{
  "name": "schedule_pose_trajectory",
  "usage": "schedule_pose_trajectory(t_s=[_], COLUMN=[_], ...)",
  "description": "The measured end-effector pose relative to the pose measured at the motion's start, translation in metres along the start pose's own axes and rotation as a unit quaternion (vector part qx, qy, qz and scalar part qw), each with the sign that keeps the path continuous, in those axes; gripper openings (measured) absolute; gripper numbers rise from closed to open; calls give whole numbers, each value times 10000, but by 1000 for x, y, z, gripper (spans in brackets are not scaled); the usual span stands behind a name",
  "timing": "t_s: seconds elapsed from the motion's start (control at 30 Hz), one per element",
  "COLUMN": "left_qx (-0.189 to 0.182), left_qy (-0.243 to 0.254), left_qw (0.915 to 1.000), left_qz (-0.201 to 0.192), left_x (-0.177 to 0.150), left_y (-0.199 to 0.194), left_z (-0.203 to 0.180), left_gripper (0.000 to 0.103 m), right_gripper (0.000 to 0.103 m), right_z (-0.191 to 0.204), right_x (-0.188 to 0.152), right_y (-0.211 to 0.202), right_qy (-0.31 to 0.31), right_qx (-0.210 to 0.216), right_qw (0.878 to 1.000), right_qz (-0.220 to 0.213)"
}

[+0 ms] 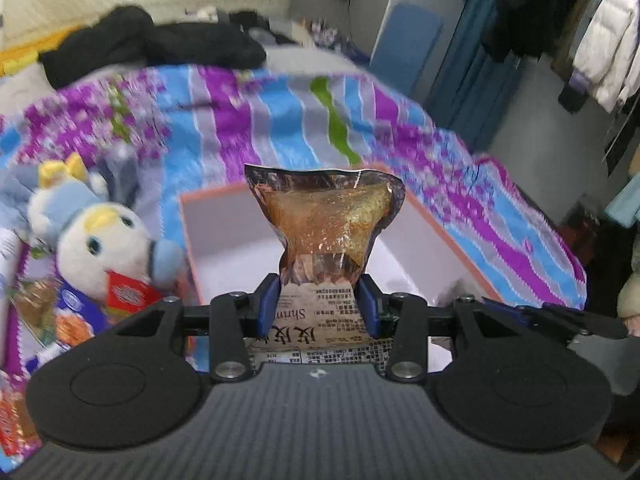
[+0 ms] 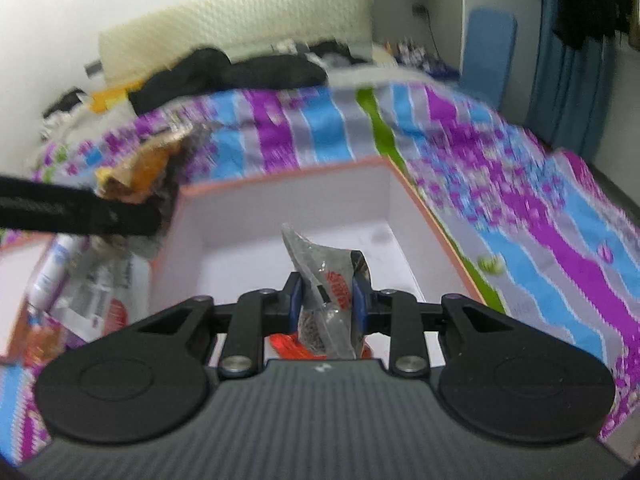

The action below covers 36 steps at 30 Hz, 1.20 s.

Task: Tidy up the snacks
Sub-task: 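Carry both bags over the deep pink box and open both tools, then withdraw both tools from the box and pull back from the bed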

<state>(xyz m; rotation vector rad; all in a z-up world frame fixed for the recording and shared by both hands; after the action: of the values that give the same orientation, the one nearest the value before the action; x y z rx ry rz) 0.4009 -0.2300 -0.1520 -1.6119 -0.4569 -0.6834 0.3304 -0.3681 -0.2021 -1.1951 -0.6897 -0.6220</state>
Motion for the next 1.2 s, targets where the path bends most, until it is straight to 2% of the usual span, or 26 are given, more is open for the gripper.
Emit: schedule_pose_trajectory(t_s=[0.13, 0.23, 0.43, 0.53, 0.6, 0.67, 0.93, 1.2], left_qx=[9, 17, -26, -154, -15, -46, -139, -4], left_qy=[188, 146, 88, 200, 218, 191, -98, -224], left_qw=[9987, 9976, 9976, 9967, 9975, 9979, 9998, 9982], left_qz=[479, 671, 688, 771, 678, 620, 112, -547], left_x=[-16, -25, -31, -33, -32, -31, -13, -6], left_y=[32, 47, 50, 44, 38, 30, -27, -99], left_z=[-14, -17, -16, -17, -13, -9, 8, 34], left_gripper=[48, 48, 49, 63, 72, 73, 73, 73], right_gripper=[30, 30, 31, 32, 36, 51, 52, 52], right_z=[-20, -26, -31, -33, -33, -30, -3, 39], right_x=[-19, -29, -37, -34, -32, -27, 11, 39], right_y=[20, 27, 29, 25, 20, 14, -27, -79], right_qy=[170, 161, 239, 361, 361, 328, 174, -14], right_qx=[-37, -75, -138, -157, -204, -228, -62, 262], right_qw=[9992, 9988, 9984, 9982, 9984, 9988, 9995, 9951], right_qz=[348, 446, 500, 448, 391, 284, -274, -949])
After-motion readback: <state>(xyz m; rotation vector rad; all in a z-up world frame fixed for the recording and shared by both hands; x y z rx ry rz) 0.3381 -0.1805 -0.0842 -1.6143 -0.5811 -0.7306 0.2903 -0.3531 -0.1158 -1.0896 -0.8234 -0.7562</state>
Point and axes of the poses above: each gripper's, at about its wrist camera, not at the fingertips, and y roughly the way its jaws point, z to its left, x to its top, the point moved 9 cm from there along y, roughly the way its jaws point, and after that the axes turned 12 degrees about x, right-handed, at the moved point
